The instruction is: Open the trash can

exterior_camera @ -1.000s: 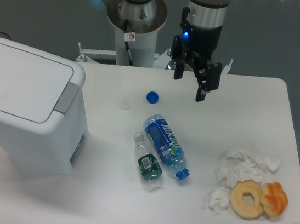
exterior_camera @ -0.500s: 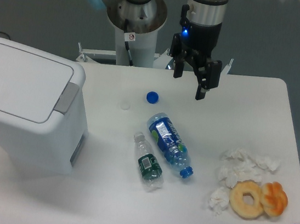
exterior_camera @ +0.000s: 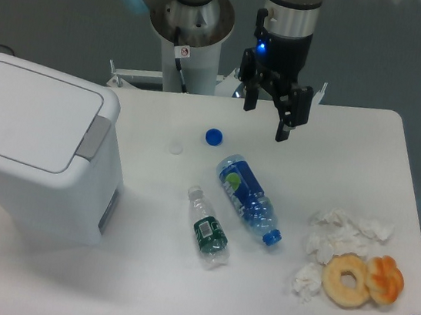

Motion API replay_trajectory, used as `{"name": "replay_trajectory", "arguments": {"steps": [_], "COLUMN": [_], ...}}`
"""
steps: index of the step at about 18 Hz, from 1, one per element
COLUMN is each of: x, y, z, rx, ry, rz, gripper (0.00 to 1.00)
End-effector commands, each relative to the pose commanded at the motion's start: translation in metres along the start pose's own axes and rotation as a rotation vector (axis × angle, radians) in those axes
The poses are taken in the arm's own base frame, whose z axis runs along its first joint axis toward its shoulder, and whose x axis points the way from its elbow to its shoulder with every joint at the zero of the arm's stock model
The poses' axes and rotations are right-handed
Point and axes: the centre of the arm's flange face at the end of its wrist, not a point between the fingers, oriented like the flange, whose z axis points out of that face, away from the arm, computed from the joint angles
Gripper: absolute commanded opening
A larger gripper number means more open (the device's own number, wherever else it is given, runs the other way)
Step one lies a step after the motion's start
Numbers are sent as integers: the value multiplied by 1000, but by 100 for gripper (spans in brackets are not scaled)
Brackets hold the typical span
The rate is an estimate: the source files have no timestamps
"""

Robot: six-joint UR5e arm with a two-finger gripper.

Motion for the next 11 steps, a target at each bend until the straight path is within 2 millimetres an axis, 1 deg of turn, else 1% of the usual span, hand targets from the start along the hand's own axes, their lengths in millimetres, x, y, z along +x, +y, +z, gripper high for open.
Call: {"name": "replay_trajectory", "arguments": {"steps": [3,6,8,11], "x": [-4,-8,-8,-7], "y": [-10,-25,-32,-38], "z": [-6,-16,-17,-18], "rx": [86,176,231,294], "ry": [-6,-9,11,32], "rz": [-82,-208,-296,-342], "gripper": [100,100,100,100]}}
